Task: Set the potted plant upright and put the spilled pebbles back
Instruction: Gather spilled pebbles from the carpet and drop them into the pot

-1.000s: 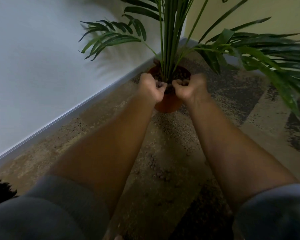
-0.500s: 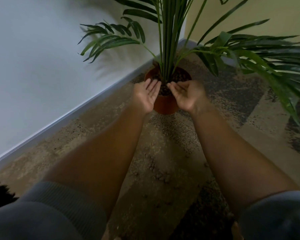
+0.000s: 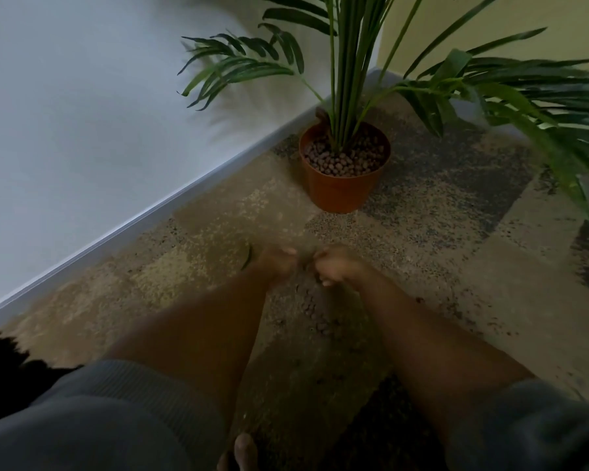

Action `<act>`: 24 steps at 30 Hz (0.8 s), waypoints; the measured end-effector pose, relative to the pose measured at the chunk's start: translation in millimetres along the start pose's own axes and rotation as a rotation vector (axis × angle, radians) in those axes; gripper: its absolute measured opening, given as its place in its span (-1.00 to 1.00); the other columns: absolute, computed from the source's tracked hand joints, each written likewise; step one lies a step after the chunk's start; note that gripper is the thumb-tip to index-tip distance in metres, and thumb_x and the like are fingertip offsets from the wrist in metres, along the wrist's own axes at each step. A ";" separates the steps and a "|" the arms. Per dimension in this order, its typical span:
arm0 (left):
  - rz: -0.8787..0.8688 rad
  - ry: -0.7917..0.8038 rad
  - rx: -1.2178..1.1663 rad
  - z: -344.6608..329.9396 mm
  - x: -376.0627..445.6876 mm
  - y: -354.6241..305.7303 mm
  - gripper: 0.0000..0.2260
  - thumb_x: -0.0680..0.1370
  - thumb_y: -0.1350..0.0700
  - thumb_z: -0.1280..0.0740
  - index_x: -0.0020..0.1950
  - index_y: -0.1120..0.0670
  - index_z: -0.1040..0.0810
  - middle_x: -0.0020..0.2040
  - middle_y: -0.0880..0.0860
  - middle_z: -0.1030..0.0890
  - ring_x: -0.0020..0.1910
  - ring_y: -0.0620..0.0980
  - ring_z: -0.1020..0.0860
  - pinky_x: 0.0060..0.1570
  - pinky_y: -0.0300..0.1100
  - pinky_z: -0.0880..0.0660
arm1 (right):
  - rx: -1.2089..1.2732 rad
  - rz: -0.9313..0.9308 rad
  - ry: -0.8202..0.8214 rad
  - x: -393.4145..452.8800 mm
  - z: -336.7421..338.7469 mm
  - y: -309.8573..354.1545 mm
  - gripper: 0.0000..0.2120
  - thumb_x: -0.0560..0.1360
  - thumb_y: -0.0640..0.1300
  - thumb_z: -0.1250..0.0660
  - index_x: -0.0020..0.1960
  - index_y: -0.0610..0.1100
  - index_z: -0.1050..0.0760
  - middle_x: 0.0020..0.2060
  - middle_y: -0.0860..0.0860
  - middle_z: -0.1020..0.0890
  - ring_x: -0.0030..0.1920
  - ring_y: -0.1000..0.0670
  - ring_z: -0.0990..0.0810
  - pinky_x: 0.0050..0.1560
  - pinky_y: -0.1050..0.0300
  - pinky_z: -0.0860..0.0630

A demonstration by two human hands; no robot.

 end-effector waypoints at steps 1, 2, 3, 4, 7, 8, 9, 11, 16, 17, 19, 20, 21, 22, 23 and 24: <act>-0.015 0.024 0.105 -3.2 -1.9 3.8 -0.86 0.56 0.23 -0.27 -0.02 0.00 -0.56 -0.12 -0.01 -0.53 -0.15 -0.07 -0.55 -0.02 -0.26 -0.54 | -0.118 0.029 0.011 -0.4 -6.5 -0.5 -0.78 0.50 -0.23 -0.28 0.12 -0.16 -0.58 0.00 -0.10 -0.64 -0.07 -0.06 -0.62 -0.05 0.05 -0.60; -0.025 0.030 0.201 -5.8 -4.0 7.0 -0.80 0.55 0.21 -0.29 0.14 0.05 -0.57 0.00 0.03 -0.56 0.04 0.02 -0.58 0.16 -0.17 -0.50 | -0.219 0.061 0.017 -0.6 -12.2 -0.3 -0.75 0.49 -0.21 -0.29 0.15 -0.15 -0.59 0.04 -0.09 -0.64 -0.02 -0.07 -0.62 -0.03 0.06 -0.58; -0.028 0.029 0.258 -7.6 -6.3 10.0 -0.71 0.53 0.21 -0.31 0.26 0.10 -0.53 0.12 0.09 -0.56 0.18 0.09 -0.56 0.24 -0.11 -0.46 | -0.294 0.093 0.019 -0.4 -18.0 -1.0 -0.72 0.48 -0.20 -0.31 0.18 -0.14 -0.58 0.09 -0.10 -0.62 0.02 -0.07 -0.61 0.01 0.07 -0.57; -0.024 0.047 0.287 -10.2 -9.0 12.0 -0.68 0.53 0.21 -0.32 0.30 0.13 -0.50 0.17 0.12 -0.56 0.24 0.14 -0.53 0.24 -0.10 -0.46 | -0.344 0.124 0.017 1.5 -24.2 -2.3 -0.69 0.48 -0.17 -0.33 0.22 -0.14 -0.55 0.16 -0.11 -0.59 0.08 -0.08 -0.60 0.06 0.08 -0.56; -0.037 0.169 0.478 -18.0 -16.5 17.0 -0.81 0.52 0.24 -0.37 0.13 0.20 -0.59 0.02 0.14 -0.59 0.16 0.15 -0.58 -0.13 -0.26 -0.46 | -0.490 0.197 0.037 7.4 -41.1 -9.5 -0.60 0.51 -0.07 -0.34 0.33 -0.10 -0.44 0.31 -0.10 -0.36 0.22 -0.11 -0.45 0.21 0.13 -0.42; -0.018 0.215 0.564 -19.2 -19.5 18.3 -0.81 0.49 0.25 -0.41 0.10 0.22 -0.62 0.02 0.15 -0.60 0.13 0.13 -0.59 -0.23 -0.30 -0.42 | -0.521 0.231 0.045 7.6 -44.5 -11.1 -0.62 0.52 -0.09 -0.32 0.33 -0.09 -0.42 0.27 -0.10 -0.33 0.18 -0.08 -0.42 0.18 0.17 -0.37; 0.005 0.259 0.668 -19.4 -23.9 19.4 -0.76 0.47 0.22 -0.45 0.12 0.21 -0.63 0.09 0.14 -0.62 0.11 0.10 -0.58 -0.26 -0.30 -0.42 | -0.517 0.264 0.042 7.4 -46.8 -11.9 -0.68 0.54 -0.13 -0.30 0.28 -0.09 -0.42 0.21 -0.09 -0.33 0.11 -0.05 -0.41 0.13 0.18 -0.36; 0.039 0.270 0.835 -16.9 -29.5 24.8 -0.58 0.41 0.08 -0.52 0.23 0.16 -0.60 0.25 0.13 -0.57 0.16 0.06 -0.54 -0.08 -0.20 -0.51 | -0.527 0.330 0.040 7.0 -49.7 -13.5 -0.84 0.55 -0.23 -0.28 0.12 -0.08 -0.46 0.12 -0.10 -0.33 0.13 -0.11 -0.44 0.15 0.11 -0.40; 0.001 0.199 0.844 -19.5 -53.4 51.3 0.16 0.12 -0.12 -0.65 0.54 0.11 -0.07 0.53 0.15 -0.10 0.49 0.22 -0.17 0.38 0.15 -0.32 | -0.538 0.333 0.182 1.0 -50.1 -18.8 -0.74 0.44 -0.34 -0.34 0.09 -0.13 -0.59 0.04 0.05 -0.39 0.05 -0.06 -0.47 0.18 0.12 -0.47; -0.041 0.189 0.875 -22.4 -59.1 57.2 0.19 0.08 -0.18 -0.64 0.53 0.09 -0.06 0.54 0.13 -0.07 0.51 0.22 -0.10 0.42 0.18 -0.25 | -0.545 0.298 0.215 0.0 -48.5 -19.7 -0.72 0.43 -0.33 -0.33 0.08 -0.08 -0.59 0.06 0.04 -0.37 0.05 -0.05 -0.46 0.17 0.08 -0.50; -0.095 0.186 0.866 -27.8 -67.5 67.5 0.23 0.03 -0.28 -0.61 0.52 0.05 -0.05 0.53 0.09 -0.03 0.52 0.22 -0.01 0.44 0.21 -0.17 | -0.600 0.243 0.267 -2.5 -46.0 -20.0 -0.69 0.41 -0.26 -0.38 0.11 -0.01 -0.57 0.12 0.02 -0.35 0.06 -0.05 -0.46 0.06 0.09 -0.53; -0.106 0.193 0.850 -29.5 -68.7 71.7 0.25 0.01 -0.31 -0.60 0.52 0.03 -0.03 0.54 0.09 0.00 0.53 0.21 0.04 0.44 0.23 -0.16 | -0.607 0.223 0.276 -3.6 -45.1 -20.8 -0.67 0.38 -0.20 -0.46 0.12 0.02 -0.56 0.11 0.03 -0.35 0.05 -0.04 -0.45 0.00 0.12 -0.51; -0.117 0.203 0.853 -30.7 -69.1 75.6 0.28 0.01 -0.34 -0.58 0.54 0.02 0.01 0.55 0.08 0.04 0.54 0.21 0.09 0.45 0.24 -0.12 | -0.603 0.214 0.274 -4.9 -43.3 -22.0 -0.61 0.32 -0.13 -0.54 0.11 0.03 -0.55 0.11 0.04 -0.35 0.05 -0.02 -0.44 -0.04 0.15 -0.49; -0.130 0.221 0.877 -32.0 -69.5 78.6 0.31 0.01 -0.36 -0.56 0.55 0.01 0.07 0.57 0.08 0.09 0.55 0.21 0.15 0.47 0.25 -0.06 | -0.601 0.202 0.269 -6.9 -40.9 -23.8 -0.52 0.25 -0.06 -0.60 0.11 0.04 -0.52 0.12 0.05 -0.36 0.05 -0.01 -0.43 -0.05 0.15 -0.47; -0.147 0.242 0.913 -33.2 -70.7 81.1 0.35 0.01 -0.38 -0.55 0.56 0.02 0.14 0.57 0.08 0.13 0.55 0.21 0.20 0.48 0.24 0.00 | -0.616 0.182 0.263 -8.9 -37.7 -26.7 -0.42 0.18 -0.02 -0.64 0.12 0.05 -0.49 0.15 0.05 -0.36 0.07 -0.01 -0.42 -0.04 0.13 -0.46; -0.166 0.258 0.949 -34.5 -72.5 83.3 0.37 0.01 -0.40 -0.54 0.56 0.03 0.20 0.57 0.07 0.16 0.54 0.21 0.22 0.49 0.23 0.03 | -0.652 0.159 0.260 -11.3 -34.3 -30.4 -0.32 0.11 0.01 -0.66 0.15 0.06 -0.45 0.18 0.05 -0.34 0.10 -0.02 -0.40 -0.01 0.10 -0.47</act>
Point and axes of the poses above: each hand's wrist, its own x-axis towards the middle knuckle, its own z-axis out of the back of the hand, y = z × x, the point moved 4 cm from there along x, towards the middle knuckle
